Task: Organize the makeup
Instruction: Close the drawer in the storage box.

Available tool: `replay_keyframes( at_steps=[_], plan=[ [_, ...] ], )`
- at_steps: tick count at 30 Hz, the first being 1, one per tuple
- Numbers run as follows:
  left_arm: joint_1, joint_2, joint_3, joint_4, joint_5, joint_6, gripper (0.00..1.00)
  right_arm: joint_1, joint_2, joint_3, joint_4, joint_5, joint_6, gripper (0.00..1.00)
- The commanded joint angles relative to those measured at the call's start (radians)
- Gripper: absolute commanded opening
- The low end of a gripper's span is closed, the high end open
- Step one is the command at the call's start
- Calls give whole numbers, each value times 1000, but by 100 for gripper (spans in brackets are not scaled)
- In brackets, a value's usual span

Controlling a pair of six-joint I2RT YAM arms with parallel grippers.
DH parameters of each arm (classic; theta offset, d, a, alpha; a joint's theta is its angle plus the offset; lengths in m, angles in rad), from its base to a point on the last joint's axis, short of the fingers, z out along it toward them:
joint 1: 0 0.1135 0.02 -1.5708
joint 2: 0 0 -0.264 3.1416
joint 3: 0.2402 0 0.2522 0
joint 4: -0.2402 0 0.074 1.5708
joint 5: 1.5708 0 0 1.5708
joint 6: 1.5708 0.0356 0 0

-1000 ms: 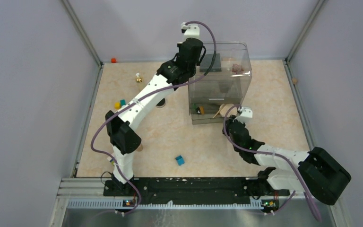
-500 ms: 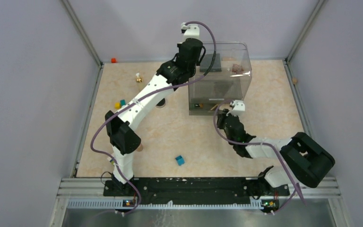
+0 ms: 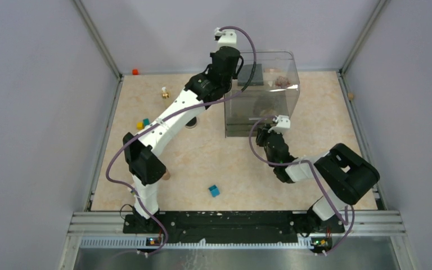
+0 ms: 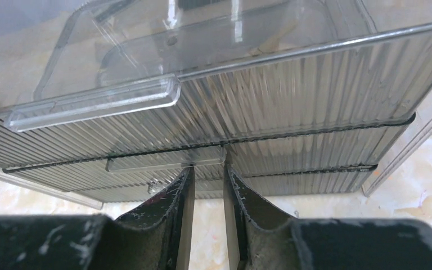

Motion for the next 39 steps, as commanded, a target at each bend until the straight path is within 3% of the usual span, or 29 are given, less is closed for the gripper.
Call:
replay_keyframes(
  at_steps=[1, 12, 15, 25, 30, 39],
  plan=[
    [-19, -36, -29, -71, 50, 2, 0, -16, 41, 38, 185, -3, -44, 26],
    [-19, -47, -54, -60, 65, -1, 0, -26, 52, 46, 209, -5, -81, 34],
    [-20, -51, -55, -59, 64, -1, 0, -28, 20, 47, 142, -33, -65, 36],
    [-21, -70, -64, -37, 107, 25, 0, -28, -322, -66, -149, -191, 77, 38],
    [-32, -82, -67, -37, 145, 37, 0, -30, -519, -69, -375, -143, 114, 39],
    [-72, -104, -73, -41, 163, 38, 0, -31, -709, -120, -477, -74, 142, 41]
  ],
)
